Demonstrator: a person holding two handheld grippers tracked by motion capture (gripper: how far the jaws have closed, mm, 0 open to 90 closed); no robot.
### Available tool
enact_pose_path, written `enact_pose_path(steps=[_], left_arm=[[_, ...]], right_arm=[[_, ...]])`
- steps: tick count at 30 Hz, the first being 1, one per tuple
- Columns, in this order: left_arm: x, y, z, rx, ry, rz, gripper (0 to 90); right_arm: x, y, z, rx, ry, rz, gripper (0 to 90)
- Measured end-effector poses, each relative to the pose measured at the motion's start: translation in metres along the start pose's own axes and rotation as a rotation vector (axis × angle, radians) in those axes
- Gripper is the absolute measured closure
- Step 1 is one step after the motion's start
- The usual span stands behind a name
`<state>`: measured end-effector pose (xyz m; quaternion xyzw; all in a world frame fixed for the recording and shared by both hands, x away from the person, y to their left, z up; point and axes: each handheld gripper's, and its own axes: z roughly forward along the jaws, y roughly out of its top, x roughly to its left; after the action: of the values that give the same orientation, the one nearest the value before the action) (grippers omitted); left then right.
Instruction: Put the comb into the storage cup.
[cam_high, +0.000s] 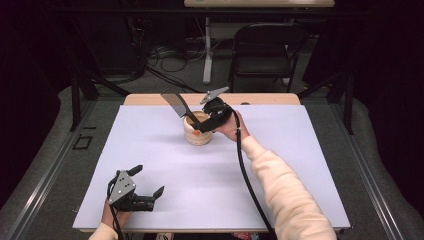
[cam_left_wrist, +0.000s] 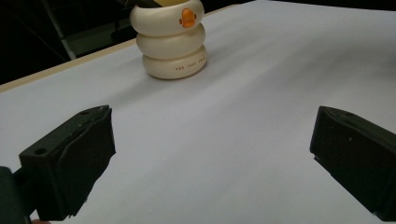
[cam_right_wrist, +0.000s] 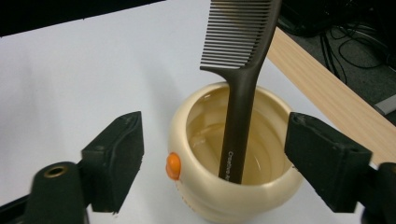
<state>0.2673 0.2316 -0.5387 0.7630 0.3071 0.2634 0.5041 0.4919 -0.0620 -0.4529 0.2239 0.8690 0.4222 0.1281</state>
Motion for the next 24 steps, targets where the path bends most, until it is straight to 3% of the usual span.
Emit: enact_pose_path(steps=[13, 24], left_arm=[[0.0, 0.0, 0.0, 0.0, 0.001, -0.001, 0.2], [0.0, 0.0, 0.0, 0.001, 0.004, -0.003, 0.2]], right_arm=[[0.005, -0.011, -0.02, 0.034, 0.024, 0.008, 7.6], [0.007, -0.027, -0.032, 0.048, 0.04, 0.036, 3.6]])
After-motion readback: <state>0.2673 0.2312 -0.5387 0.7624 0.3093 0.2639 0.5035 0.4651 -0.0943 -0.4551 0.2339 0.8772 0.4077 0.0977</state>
